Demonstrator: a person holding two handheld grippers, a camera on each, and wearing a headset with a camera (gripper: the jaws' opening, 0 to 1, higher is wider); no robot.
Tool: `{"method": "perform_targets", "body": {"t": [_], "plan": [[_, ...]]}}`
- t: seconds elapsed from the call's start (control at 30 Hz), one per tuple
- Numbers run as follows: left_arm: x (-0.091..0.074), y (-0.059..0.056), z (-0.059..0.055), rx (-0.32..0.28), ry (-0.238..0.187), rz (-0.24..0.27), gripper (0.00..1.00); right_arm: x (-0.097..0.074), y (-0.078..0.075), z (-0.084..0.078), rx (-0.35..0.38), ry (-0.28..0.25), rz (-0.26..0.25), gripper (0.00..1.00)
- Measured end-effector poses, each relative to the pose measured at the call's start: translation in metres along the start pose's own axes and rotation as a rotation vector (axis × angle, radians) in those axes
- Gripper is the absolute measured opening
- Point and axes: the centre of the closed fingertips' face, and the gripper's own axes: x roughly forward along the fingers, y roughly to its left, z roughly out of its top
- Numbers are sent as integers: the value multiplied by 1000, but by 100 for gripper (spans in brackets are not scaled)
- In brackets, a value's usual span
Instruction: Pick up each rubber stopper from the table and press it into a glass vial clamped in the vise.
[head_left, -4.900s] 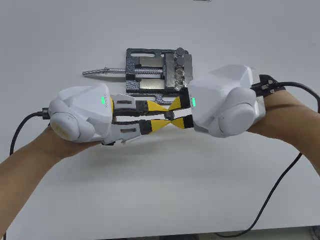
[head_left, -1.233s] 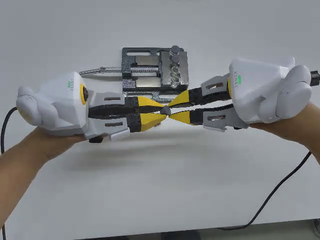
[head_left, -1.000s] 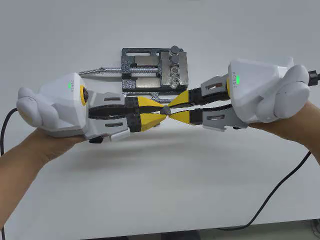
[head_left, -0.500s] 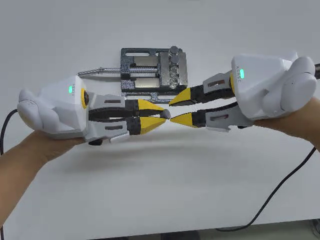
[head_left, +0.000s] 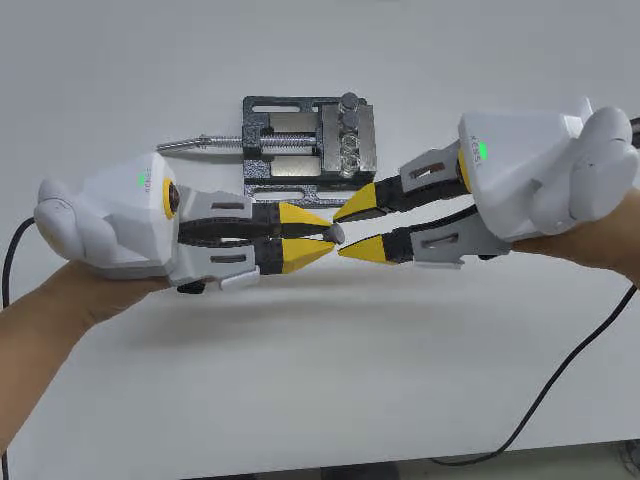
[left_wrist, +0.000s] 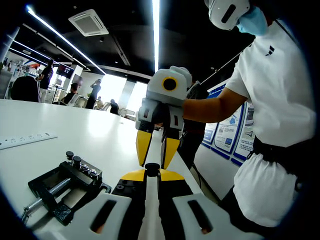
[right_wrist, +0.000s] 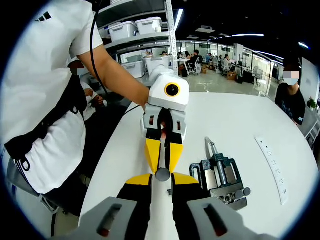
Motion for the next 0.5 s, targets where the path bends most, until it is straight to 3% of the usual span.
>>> {"method": "perform_targets", "body": {"t": [0.5], "plan": [[0,-3,0,-2,2,-11,3,0,2,0,-16,-2,12,12]]}}
